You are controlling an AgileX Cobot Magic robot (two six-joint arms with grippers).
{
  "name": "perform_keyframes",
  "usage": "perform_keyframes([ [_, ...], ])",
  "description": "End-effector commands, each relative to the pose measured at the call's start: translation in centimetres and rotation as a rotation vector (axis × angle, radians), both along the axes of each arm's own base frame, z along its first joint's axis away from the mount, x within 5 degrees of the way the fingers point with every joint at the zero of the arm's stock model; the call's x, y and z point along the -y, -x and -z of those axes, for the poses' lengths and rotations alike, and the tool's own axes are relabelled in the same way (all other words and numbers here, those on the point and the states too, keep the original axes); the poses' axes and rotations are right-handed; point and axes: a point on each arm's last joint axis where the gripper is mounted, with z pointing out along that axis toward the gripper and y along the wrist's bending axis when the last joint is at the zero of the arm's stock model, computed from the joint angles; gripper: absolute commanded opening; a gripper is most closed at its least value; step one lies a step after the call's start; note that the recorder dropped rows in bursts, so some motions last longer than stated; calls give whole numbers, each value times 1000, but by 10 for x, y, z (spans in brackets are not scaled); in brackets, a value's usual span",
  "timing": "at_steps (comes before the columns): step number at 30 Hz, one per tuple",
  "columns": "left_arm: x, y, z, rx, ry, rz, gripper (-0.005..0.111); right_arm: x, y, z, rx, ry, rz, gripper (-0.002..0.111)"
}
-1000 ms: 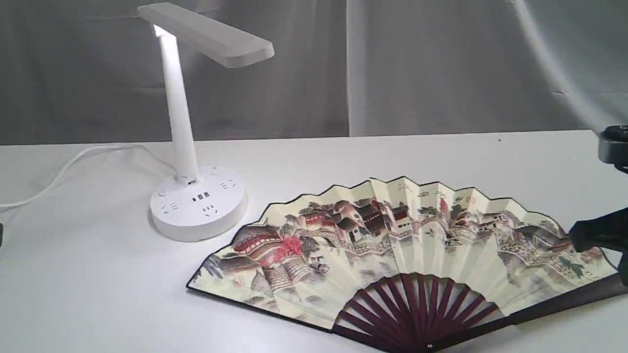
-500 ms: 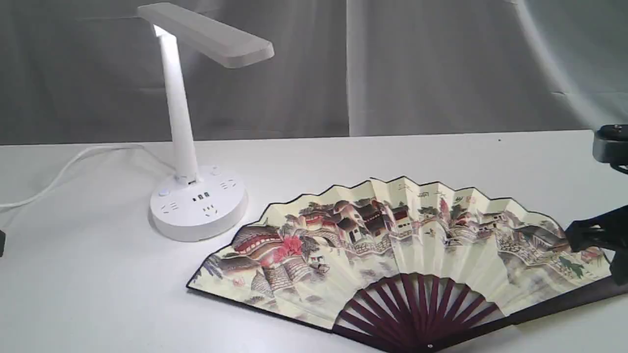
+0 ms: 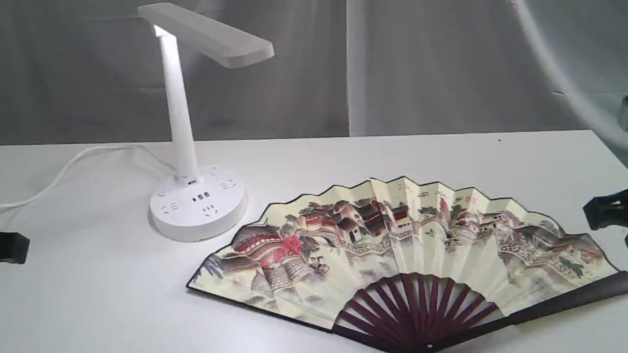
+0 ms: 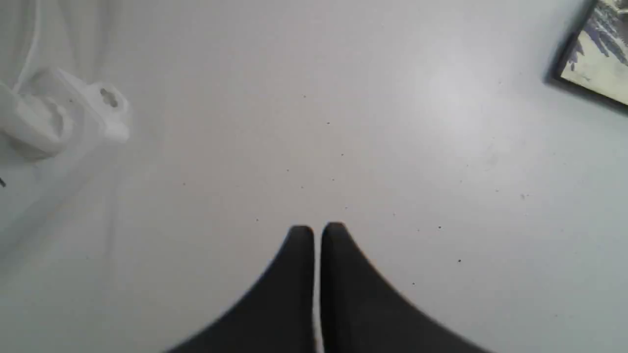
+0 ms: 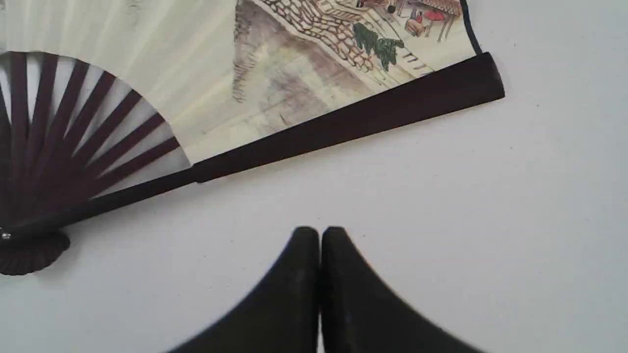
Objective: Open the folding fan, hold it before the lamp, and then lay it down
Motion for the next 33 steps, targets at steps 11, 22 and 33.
perform_keyframes([
  [11, 0, 30, -39, 164, 7, -4, 0, 0, 50, -34, 180, 40, -22, 0],
  [22, -4, 109, -96, 497, 23, -7, 0, -4, 128, -89, 482, 67, -30, 0],
  [33, -9, 218, -123, 917, 76, -33, 0, -9, 223, -110, 756, 82, -21, 0],
])
